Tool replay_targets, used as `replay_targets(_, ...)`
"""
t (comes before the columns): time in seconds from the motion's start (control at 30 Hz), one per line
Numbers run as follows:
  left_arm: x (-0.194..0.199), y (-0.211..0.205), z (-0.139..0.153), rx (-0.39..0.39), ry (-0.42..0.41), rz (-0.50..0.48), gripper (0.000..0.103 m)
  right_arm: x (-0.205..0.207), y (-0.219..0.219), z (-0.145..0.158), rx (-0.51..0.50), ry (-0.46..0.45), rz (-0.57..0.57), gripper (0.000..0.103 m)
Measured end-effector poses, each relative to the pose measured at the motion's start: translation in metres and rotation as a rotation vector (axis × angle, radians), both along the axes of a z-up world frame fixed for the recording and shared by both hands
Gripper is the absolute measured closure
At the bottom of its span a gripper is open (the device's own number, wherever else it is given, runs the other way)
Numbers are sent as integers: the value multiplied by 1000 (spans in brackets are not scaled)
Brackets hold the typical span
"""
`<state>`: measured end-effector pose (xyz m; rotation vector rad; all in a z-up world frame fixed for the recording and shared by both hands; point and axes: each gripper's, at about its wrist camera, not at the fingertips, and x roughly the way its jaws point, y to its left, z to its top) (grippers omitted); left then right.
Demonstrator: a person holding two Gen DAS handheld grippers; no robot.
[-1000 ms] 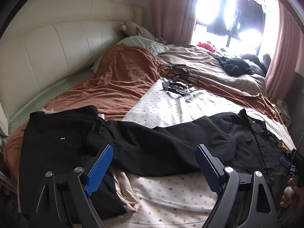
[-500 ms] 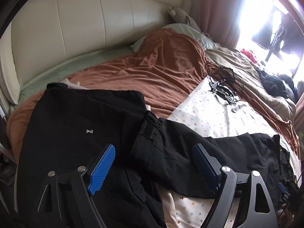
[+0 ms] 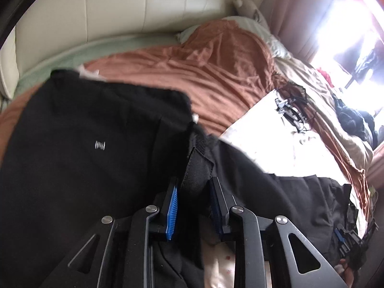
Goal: Fold large clothes
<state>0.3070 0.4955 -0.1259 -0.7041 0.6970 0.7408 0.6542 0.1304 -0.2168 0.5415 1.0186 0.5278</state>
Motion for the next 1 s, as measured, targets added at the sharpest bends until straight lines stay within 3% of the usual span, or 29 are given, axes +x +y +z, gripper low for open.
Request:
replay_targets(0.13, 4, -11, 32, 59, -45, -28, 79, 7, 13, -26, 6, 77, 30, 85)
replay_targets(0.17, 6, -14, 41, 78, -57, -39, 79, 6, 13, -28, 11, 80, 38, 91)
replay_targets(0.3, 18, -32, 78, 126, -103, -83, 83, 8, 4, -24, 63, 128, 53, 92)
replay_targets(0.57, 58, -84, 148, 197, -207, -214, 88, -19, -41, 13, 132, 88, 9, 89)
replay_targets(0.87, 110, -166, 231, 295, -305, -387, 93, -54, -127, 58, 172, 7, -79, 88)
replay_targets(1.0, 134, -201, 260, 318, -330, -451, 93, -69, -170, 66, 123, -14, -147, 83)
